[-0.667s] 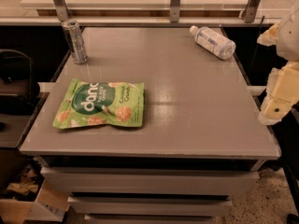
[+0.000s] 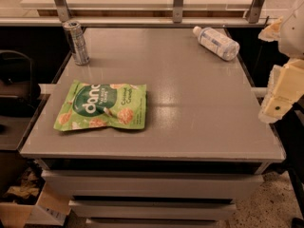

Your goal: Pick green rice chip bag

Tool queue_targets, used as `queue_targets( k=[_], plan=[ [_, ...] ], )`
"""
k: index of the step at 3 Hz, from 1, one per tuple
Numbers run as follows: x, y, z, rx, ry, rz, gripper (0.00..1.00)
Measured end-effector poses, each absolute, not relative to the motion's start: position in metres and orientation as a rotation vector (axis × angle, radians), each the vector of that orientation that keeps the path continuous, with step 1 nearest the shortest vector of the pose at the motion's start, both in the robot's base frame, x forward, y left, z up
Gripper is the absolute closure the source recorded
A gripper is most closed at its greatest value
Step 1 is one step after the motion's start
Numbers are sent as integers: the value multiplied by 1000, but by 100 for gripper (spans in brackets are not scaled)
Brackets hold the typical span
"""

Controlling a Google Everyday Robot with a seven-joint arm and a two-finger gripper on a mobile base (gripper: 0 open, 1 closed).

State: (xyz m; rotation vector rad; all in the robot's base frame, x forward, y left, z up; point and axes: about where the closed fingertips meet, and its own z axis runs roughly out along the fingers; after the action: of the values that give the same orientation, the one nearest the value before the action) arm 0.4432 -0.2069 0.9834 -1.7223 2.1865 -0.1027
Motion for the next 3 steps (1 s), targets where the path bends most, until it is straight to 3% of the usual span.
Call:
queue_targets(
  k=[3],
  plan=[
    [473, -53, 980, -2083, 1778, -51, 0]
  ],
)
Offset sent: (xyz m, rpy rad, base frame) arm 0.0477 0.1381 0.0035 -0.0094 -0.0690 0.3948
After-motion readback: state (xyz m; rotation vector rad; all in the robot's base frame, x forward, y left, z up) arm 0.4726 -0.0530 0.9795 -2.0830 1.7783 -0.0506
